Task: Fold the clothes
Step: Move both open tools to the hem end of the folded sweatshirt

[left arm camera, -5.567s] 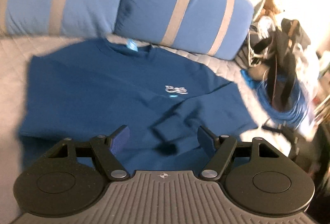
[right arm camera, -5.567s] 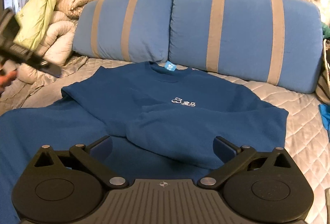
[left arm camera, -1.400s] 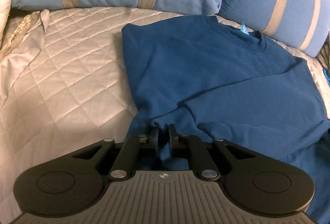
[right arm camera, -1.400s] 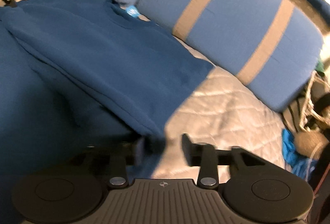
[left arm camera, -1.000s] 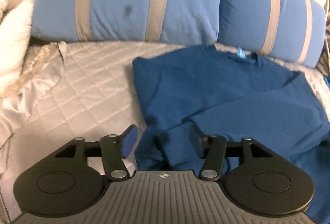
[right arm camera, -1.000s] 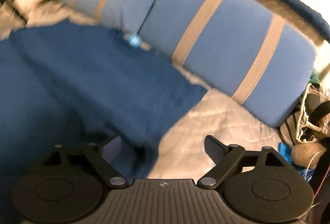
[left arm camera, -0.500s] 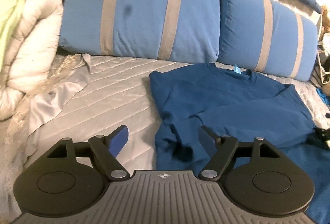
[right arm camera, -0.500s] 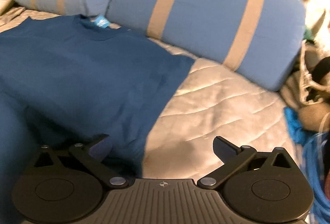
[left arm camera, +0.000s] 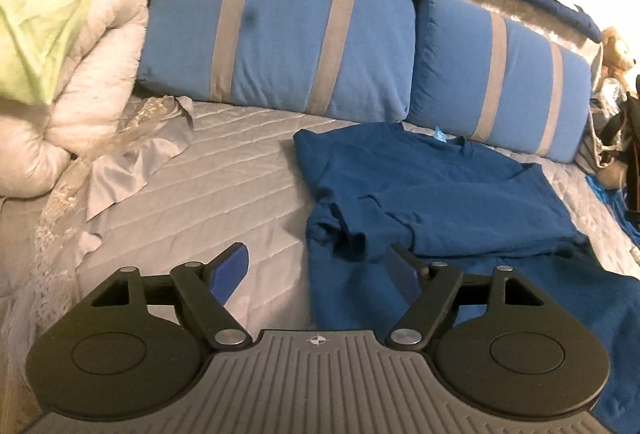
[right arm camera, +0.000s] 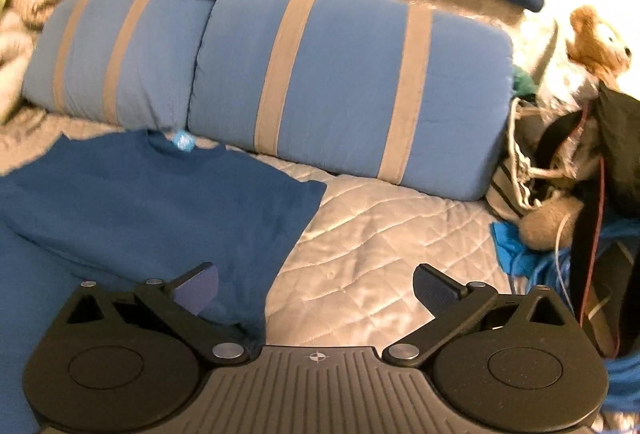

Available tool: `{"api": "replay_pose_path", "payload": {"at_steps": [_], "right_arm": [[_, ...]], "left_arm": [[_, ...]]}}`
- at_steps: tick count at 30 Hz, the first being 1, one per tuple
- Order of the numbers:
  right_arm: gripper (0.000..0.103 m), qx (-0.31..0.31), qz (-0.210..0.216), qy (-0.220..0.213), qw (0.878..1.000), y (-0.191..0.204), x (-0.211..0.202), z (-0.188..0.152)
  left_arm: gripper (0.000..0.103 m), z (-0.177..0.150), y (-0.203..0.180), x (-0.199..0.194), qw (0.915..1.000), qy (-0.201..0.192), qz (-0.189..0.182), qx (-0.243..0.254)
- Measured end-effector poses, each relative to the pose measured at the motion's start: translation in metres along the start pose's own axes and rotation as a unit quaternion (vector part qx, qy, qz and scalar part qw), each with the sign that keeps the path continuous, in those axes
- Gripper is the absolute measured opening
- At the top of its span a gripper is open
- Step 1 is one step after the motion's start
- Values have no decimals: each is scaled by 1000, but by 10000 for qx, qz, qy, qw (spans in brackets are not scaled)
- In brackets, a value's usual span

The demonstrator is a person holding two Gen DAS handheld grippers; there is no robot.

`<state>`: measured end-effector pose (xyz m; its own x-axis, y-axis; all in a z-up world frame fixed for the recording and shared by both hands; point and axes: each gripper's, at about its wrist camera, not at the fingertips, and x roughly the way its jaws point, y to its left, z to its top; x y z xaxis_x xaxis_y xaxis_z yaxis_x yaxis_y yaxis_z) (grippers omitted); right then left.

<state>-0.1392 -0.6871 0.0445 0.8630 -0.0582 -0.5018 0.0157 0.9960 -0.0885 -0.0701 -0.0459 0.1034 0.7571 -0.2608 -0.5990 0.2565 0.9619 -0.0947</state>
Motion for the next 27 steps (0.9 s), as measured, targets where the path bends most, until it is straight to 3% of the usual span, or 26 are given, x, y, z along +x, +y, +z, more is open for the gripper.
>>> {"api": "replay_pose_path", "payload": {"at_steps": [4, 12, 15, 21, 27], "right_arm": [[103, 297, 209, 17, 9993, -10, -30, -3], [103, 228, 846, 159, 9960, -11, -76, -23], [103, 306, 1096, 259, 9932, -13, -89, -33], [103, 1285, 1732, 666, 9742, -30, -101, -48], [102, 1400, 1909, 758, 9686, -30, -107, -57]], "left_arm": [[75, -9, 5, -12, 10000, -51, -12, -42], [75, -27, 15, -32, 9996, 79, -262, -73], [75, -34, 20, -40, 9983, 166, -519, -197], [75, -50, 31, -48, 9952, 311, -831, -424], [75, -71, 45, -49, 9846, 406, -1378, -997]]}}
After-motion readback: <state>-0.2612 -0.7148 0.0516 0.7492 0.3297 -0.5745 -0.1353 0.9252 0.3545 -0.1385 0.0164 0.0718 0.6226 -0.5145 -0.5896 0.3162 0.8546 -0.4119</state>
